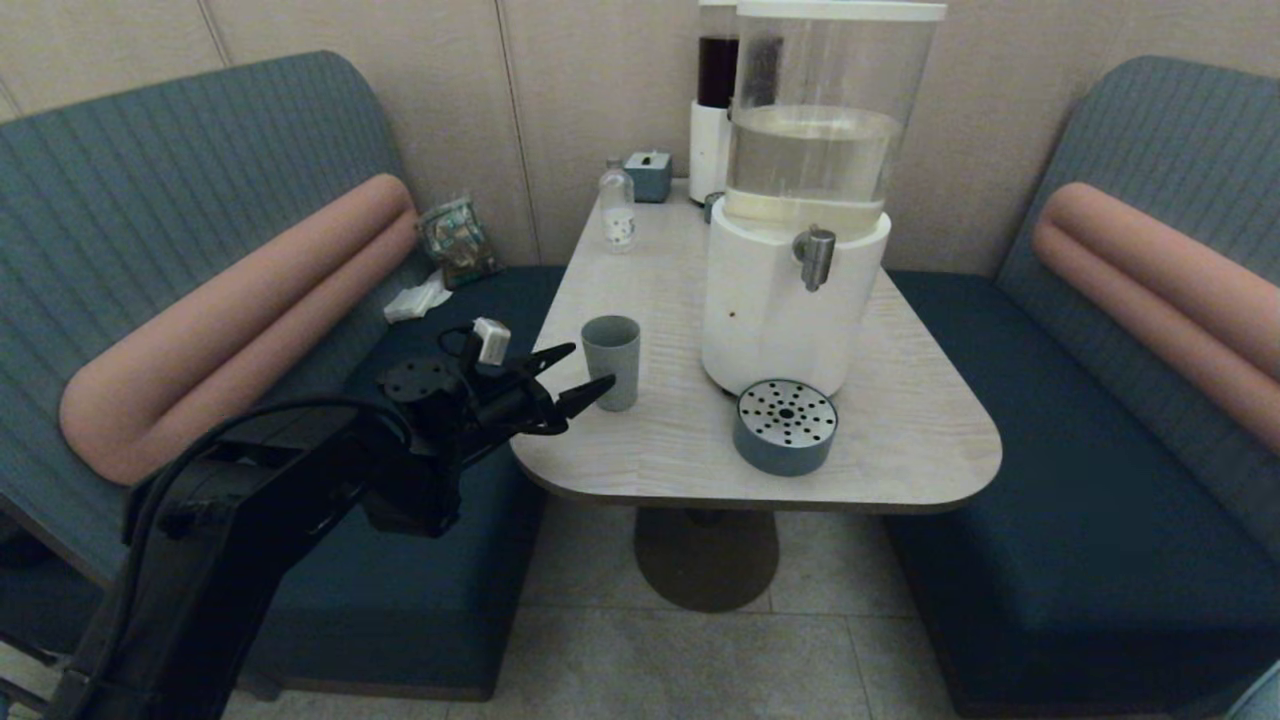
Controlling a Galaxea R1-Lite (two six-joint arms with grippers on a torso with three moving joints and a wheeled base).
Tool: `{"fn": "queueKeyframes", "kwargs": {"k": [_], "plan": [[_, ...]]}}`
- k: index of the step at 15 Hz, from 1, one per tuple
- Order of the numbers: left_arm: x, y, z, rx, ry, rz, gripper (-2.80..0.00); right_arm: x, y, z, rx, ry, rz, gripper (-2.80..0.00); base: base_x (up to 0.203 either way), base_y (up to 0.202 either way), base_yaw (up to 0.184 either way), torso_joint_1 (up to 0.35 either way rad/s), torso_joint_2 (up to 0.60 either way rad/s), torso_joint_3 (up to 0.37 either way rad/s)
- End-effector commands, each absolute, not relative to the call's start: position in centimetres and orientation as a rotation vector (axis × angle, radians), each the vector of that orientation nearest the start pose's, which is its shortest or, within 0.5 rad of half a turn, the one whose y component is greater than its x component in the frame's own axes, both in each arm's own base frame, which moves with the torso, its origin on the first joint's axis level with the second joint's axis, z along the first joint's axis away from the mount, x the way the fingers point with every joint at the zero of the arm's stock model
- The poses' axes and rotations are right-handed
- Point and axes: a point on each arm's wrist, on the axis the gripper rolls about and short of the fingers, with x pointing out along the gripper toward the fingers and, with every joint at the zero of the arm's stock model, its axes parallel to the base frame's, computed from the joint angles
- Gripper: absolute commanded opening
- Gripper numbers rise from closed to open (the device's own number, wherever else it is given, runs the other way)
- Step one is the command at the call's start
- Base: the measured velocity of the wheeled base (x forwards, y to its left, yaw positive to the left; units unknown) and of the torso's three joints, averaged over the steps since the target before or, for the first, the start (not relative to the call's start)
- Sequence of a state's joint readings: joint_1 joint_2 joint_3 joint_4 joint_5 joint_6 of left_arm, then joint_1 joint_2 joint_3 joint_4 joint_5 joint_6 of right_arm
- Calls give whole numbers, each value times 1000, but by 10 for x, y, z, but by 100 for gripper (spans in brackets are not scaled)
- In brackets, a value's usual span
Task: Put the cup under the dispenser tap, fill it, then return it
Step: Pick up the cup
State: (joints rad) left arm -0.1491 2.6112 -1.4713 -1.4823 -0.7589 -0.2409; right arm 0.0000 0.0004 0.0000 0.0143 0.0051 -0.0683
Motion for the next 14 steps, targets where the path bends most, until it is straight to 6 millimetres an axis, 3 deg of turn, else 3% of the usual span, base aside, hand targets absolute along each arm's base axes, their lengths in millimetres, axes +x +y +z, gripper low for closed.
{"fn": "queueKeyframes", "kwargs": {"k": [1,4,14], "plan": [[487,-92,54,-115,-232,-943,0,-23,0,74,-71,15,7,-280,0,0,0,0,0,0],[493,-101,52,-118,-229,-959,0,-23,0,74,-73,14,7,-280,0,0,0,0,0,0],[509,-103,48,-121,-224,-958,0,-23,0,74,-75,14,7,-280,0,0,0,0,0,0]]}}
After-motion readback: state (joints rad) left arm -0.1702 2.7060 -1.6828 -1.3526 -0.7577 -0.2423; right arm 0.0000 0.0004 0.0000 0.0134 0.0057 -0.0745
